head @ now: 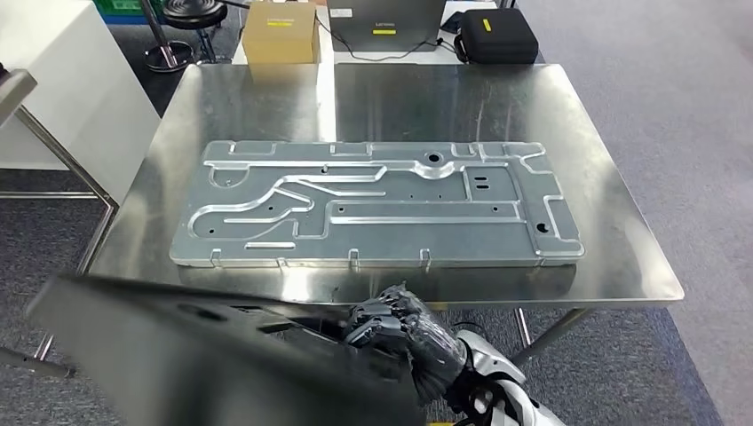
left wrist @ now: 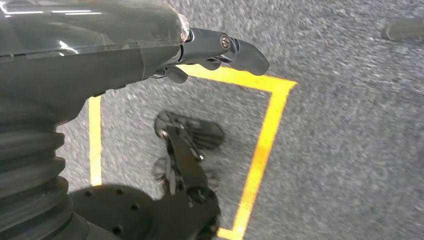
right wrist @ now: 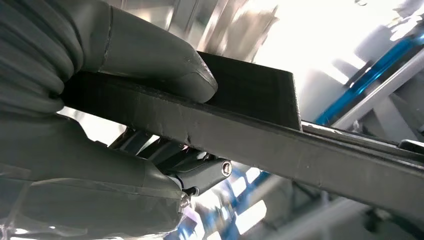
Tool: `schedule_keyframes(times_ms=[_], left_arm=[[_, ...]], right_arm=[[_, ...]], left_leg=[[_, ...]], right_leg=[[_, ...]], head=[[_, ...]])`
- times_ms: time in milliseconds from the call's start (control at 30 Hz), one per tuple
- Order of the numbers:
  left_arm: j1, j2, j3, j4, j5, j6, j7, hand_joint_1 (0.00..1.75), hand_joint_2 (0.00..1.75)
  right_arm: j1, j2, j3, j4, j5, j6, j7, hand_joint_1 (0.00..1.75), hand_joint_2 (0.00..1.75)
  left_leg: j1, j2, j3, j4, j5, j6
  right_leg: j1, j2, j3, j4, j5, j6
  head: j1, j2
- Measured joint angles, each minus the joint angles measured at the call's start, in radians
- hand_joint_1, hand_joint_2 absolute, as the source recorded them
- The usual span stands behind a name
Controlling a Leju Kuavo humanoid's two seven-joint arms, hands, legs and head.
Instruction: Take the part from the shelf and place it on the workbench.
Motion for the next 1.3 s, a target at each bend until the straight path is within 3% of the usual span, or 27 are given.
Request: schedule_keyframes(times_ms=[67, 100, 233, 267, 333, 400, 433, 500, 567, 667, 733, 833, 900, 933, 967, 1000, 1067, 1100, 1200, 1267, 1300], left_arm=[[-0.002, 0.000, 0.005, 0.000, 0.002, -0.002, -0.001, 0.00, 1.75], [-0.003, 0.000, 0.007, 0.000, 0.000, -0.005, -0.003, 0.00, 1.75], [-0.012, 0.004, 0.008, 0.000, -0.020, -0.017, -0.016, 0.00, 1.75], [-0.017, 0.004, 0.008, 0.000, -0.024, -0.019, -0.017, 0.00, 1.75], [-0.021, 0.005, 0.008, 0.000, -0.030, -0.022, -0.020, 0.00, 1.75], [-0.019, 0.005, 0.008, 0.000, -0.032, -0.022, -0.018, 0.00, 1.75], [-0.017, 0.005, 0.008, 0.000, -0.031, -0.021, -0.016, 0.00, 1.75], [-0.016, 0.005, 0.009, 0.000, -0.030, -0.019, -0.012, 0.00, 1.75], [-0.018, 0.006, 0.010, 0.000, -0.030, -0.018, -0.010, 0.00, 1.75], [-0.018, 0.006, 0.013, 0.000, -0.028, -0.017, -0.011, 0.00, 1.75], [-0.018, 0.006, 0.014, 0.000, -0.028, -0.016, -0.012, 0.00, 1.75], [-0.020, 0.006, 0.014, 0.000, -0.028, -0.016, -0.014, 0.00, 1.75], [-0.019, 0.006, 0.015, 0.000, -0.028, -0.017, -0.014, 0.00, 1.75], [-0.018, 0.006, 0.015, 0.000, -0.028, -0.019, -0.015, 0.00, 1.75], [-0.018, 0.006, 0.016, 0.000, -0.029, -0.021, -0.015, 0.00, 1.75], [-0.019, 0.006, 0.016, 0.000, -0.029, -0.024, -0.015, 0.00, 1.75], [-0.019, 0.006, 0.017, 0.000, -0.031, -0.031, -0.016, 0.00, 1.75], [-0.019, 0.006, 0.017, 0.000, -0.033, -0.035, -0.018, 0.00, 1.75], [-0.019, 0.006, 0.019, 0.000, -0.037, -0.054, -0.030, 0.00, 1.75], [-0.020, 0.005, 0.019, 0.000, -0.038, -0.064, -0.039, 0.00, 1.75], [-0.019, 0.004, 0.019, 0.000, -0.038, -0.067, -0.042, 0.00, 1.75]], right_arm=[[-0.007, -0.022, 0.013, -0.025, 0.085, -0.077, 0.011, 1.75, 1.75], [-0.020, -0.031, 0.015, -0.031, 0.117, -0.095, 0.025, 1.75, 1.75], [-0.160, -0.027, -0.014, 0.010, 0.157, -0.040, 0.089, 1.75, 1.75], [-0.205, -0.018, -0.028, 0.041, 0.161, -0.024, 0.095, 1.75, 1.75], [-0.283, 0.000, -0.060, 0.112, 0.176, -0.005, 0.101, 1.75, 1.75], [-0.335, 0.014, -0.081, 0.179, 0.207, 0.000, 0.107, 1.75, 1.75], [-0.355, 0.020, -0.086, 0.214, 0.232, -0.003, 0.113, 1.75, 1.75], [-0.394, 0.032, -0.090, 0.286, 0.290, -0.016, 0.130, 1.75, 1.75], [-0.431, 0.044, -0.090, 0.358, 0.345, -0.035, 0.141, 1.75, 1.75], [-0.476, 0.067, -0.087, 0.456, 0.429, -0.068, 0.169, 1.75, 1.75], [-0.507, 0.083, -0.085, 0.517, 0.473, -0.083, 0.190, 1.75, 1.75], [-0.549, 0.103, -0.082, 0.602, 0.501, -0.089, 0.206, 1.75, 1.75], [-0.563, 0.111, -0.076, 0.648, 0.516, -0.086, 0.218, 1.75, 1.75], [-0.573, 0.116, -0.071, 0.676, 0.526, -0.080, 0.229, 1.75, 1.75], [-0.587, 0.121, -0.065, 0.707, 0.535, -0.071, 0.241, 1.75, 1.75], [-0.604, 0.127, -0.059, 0.744, 0.542, -0.062, 0.253, 1.75, 1.75], [-0.637, 0.139, -0.052, 0.826, 0.549, -0.052, 0.269, 1.75, 1.75], [-0.651, 0.146, -0.049, 0.872, 0.553, -0.048, 0.276, 1.75, 1.75], [-0.687, 0.167, -0.041, 1.019, 0.581, -0.024, 0.325, 1.75, 1.75], [-0.701, 0.182, -0.036, 1.113, 0.601, -0.015, 0.362, 1.75, 1.75], [-0.705, 0.188, -0.033, 1.152, 0.608, -0.015, 0.372, 1.75, 1.75]], left_leg=[[-0.002, -0.004, 0.015, 0.002, -0.019, -0.009], [-0.003, -0.004, 0.019, 0.003, -0.024, -0.015], [-0.004, 0.000, 0.016, 0.032, -0.047, -0.039], [-0.002, 0.001, -0.006, 0.074, -0.063, -0.045], [0.001, 0.004, -0.081, 0.199, -0.107, -0.055], [0.003, 0.005, -0.142, 0.272, -0.119, -0.059], [0.004, 0.005, -0.147, 0.257, -0.096, -0.059], [0.004, 0.006, -0.115, 0.136, -0.006, -0.054], [0.000, 0.007, -0.081, 0.027, 0.043, -0.043], [-0.004, 0.007, -0.073, 0.000, 0.053, -0.022], [0.000, 0.007, -0.068, -0.009, 0.062, -0.010], [0.003, 0.008, -0.064, -0.014, 0.064, 0.000], [0.003, 0.006, -0.063, -0.013, 0.062, 0.001], [0.003, 0.005, -0.063, -0.012, 0.060, 0.000], [0.003, 0.004, -0.062, -0.010, 0.057, -0.002], [0.003, 0.004, -0.061, -0.007, 0.054, -0.005], [0.000, 0.003, -0.062, -0.002, 0.048, -0.012], [-0.001, 0.002, -0.063, -0.001, 0.047, -0.016], [-0.001, 0.002, -0.060, -0.002, 0.042, -0.032], [0.001, 0.005, -0.076, 0.040, 0.014, -0.042], [0.004, 0.006, -0.099, 0.091, -0.014, -0.046]], right_leg=[[0.007, 0.001, 0.010, -0.094, 0.108, -0.014], [0.009, 0.003, 0.011, -0.114, 0.135, -0.019], [0.002, 0.010, 0.026, -0.131, 0.141, -0.035], [0.000, 0.010, 0.032, -0.134, 0.141, -0.038], [0.000, 0.007, 0.037, -0.134, 0.136, -0.043], [0.000, 0.005, 0.043, -0.134, 0.130, -0.044], [0.000, 0.005, 0.047, -0.134, 0.127, -0.043], [0.000, 0.005, 0.056, -0.134, 0.120, -0.040], [0.002, 0.005, 0.060, -0.132, 0.116, -0.033], [0.005, 0.005, 0.055, -0.133, 0.114, -0.017], [0.004, 0.003, 0.047, -0.112, 0.098, -0.007], [0.000, 0.000, -0.030, 0.046, 0.019, 0.003], [-0.004, 0.000, -0.081, 0.135, -0.001, 0.007], [-0.005, 0.000, -0.085, 0.131, 0.016, 0.007], [-0.006, -0.001, -0.069, 0.089, 0.048, 0.006], [-0.007, -0.001, -0.039, 0.021, 0.087, 0.003], [-0.003, -0.001, 0.014, -0.096, 0.130, -0.005], [0.000, 0.000, 0.026, -0.123, 0.135, -0.008], [-0.001, 0.000, 0.033, -0.136, 0.133, -0.018], [-0.006, -0.004, 0.044, -0.147, 0.135, -0.029], [-0.006, -0.008, 0.049, -0.149, 0.135, -0.032]], head=[[0.000, 0.000], [0.000, 0.000], [-0.001, 0.000], [-0.001, 0.000], [-0.003, 0.000], [-0.002, 0.000], [-0.002, 0.000], [-0.002, 0.000], [-0.002, 0.000], [-0.002, 0.000], [0.000, 0.000], [0.003, 0.000], [0.003, 0.000], [0.003, 0.000], [0.003, 0.000], [0.003, 0.000], [0.003, 0.000], [0.003, 0.000], [0.003, 0.000], [0.001, 0.000], [0.001, 0.000]])
